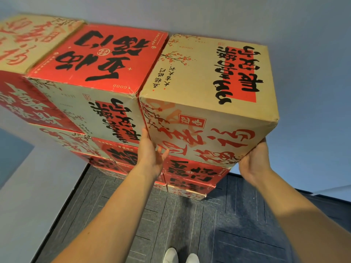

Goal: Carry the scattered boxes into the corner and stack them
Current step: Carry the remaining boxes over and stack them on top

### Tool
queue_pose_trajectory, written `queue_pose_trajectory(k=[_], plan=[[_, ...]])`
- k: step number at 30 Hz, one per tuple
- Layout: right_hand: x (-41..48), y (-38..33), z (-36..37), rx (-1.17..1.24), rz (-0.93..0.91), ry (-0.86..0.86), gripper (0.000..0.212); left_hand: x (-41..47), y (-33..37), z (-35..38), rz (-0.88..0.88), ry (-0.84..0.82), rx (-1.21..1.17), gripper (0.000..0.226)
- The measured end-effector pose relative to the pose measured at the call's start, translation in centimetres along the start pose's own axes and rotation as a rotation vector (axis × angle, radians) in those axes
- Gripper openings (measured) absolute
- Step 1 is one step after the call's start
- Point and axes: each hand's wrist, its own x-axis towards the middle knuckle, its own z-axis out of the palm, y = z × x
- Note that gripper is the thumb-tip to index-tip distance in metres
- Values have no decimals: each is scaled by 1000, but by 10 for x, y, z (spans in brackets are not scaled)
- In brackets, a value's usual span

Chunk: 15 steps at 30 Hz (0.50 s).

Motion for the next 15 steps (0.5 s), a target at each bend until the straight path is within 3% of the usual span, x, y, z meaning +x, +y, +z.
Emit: queue_pose_trajectory(k=[7,15], plan=[[-5,3,-4,-36,46,32,45,-4,-5,-7,-41,14,51,70],[-26,16,-8,-53,103,3,38,-1,-9,-16,-30,0,79,68]])
